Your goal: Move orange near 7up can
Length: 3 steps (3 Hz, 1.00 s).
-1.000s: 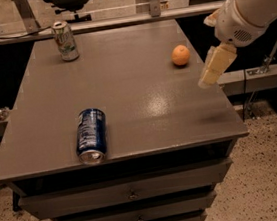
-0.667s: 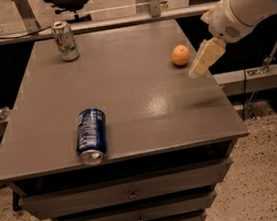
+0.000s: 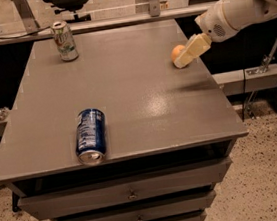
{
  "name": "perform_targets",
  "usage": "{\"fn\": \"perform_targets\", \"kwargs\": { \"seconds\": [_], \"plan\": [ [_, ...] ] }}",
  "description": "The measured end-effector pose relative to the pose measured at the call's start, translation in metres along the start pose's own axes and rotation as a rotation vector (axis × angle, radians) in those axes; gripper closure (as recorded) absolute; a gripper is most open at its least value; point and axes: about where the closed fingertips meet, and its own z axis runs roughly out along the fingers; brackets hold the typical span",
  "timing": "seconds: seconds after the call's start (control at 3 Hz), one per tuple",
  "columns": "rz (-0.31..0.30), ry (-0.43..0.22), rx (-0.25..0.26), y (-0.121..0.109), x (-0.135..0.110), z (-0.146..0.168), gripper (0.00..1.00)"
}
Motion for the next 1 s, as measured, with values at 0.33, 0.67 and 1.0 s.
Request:
{"fn": "perform_targets", "kwargs": {
  "seconds": [0.33,0.67,1.0],
  "plan": [
    [0.053,-0.065,-0.028,-0.003,0.002,0.024,0.0],
    [0.087,-0.09,-0.05,-0.003,0.008,0.041,0.0],
    [0.109,-0.101,-0.062,-0.002,0.014,0.054,0.17]
  ]
}}
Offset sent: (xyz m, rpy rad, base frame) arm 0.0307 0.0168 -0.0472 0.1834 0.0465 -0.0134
